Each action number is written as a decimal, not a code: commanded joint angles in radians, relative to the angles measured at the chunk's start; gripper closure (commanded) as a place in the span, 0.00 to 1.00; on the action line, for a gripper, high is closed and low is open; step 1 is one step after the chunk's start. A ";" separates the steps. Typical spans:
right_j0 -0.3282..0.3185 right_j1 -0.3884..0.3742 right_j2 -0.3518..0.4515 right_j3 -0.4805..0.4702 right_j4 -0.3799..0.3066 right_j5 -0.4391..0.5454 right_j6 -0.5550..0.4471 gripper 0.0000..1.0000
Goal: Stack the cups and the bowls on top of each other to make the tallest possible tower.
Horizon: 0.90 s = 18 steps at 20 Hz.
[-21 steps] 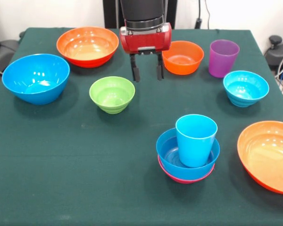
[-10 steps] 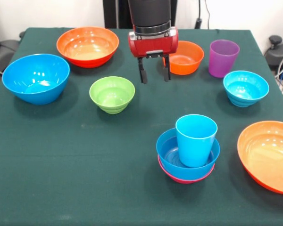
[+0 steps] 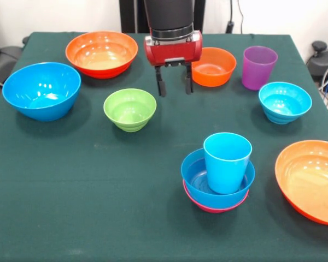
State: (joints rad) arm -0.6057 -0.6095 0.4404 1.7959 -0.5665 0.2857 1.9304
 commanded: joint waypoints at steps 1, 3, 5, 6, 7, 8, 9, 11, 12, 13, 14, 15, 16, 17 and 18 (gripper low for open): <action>0.018 -0.059 -0.004 -0.007 -0.109 0.014 -0.084 0.00; 0.011 -0.062 0.007 -0.007 -0.109 0.019 -0.086 0.00; 0.014 -0.070 0.011 -0.004 -0.108 0.030 -0.083 0.00; 0.016 -0.072 0.011 -0.003 -0.109 0.032 -0.079 0.00; 0.024 -0.073 0.006 -0.005 -0.112 0.030 -0.071 0.00; 0.033 -0.070 -0.003 -0.006 -0.120 0.021 -0.060 0.00; 0.045 -0.069 -0.016 -0.011 -0.128 0.010 -0.048 0.00; 0.067 -0.069 -0.041 -0.023 -0.149 -0.018 -0.026 0.00; 0.074 -0.062 -0.049 -0.030 -0.156 -0.028 -0.019 0.00; 0.075 -0.052 -0.051 -0.037 -0.160 -0.028 -0.021 0.00; 0.076 -0.041 -0.052 -0.046 -0.163 -0.030 -0.020 0.00; 0.080 -0.029 -0.055 -0.053 -0.168 -0.035 -0.017 0.00; 0.080 -0.018 -0.055 -0.058 -0.171 -0.039 -0.015 0.00; 0.085 0.000 -0.059 -0.066 -0.176 -0.046 -0.009 0.00; 0.092 0.026 -0.067 -0.072 -0.186 -0.065 0.002 0.00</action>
State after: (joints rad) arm -0.5566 -0.6814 0.4167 1.7888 -0.6491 0.2812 1.9304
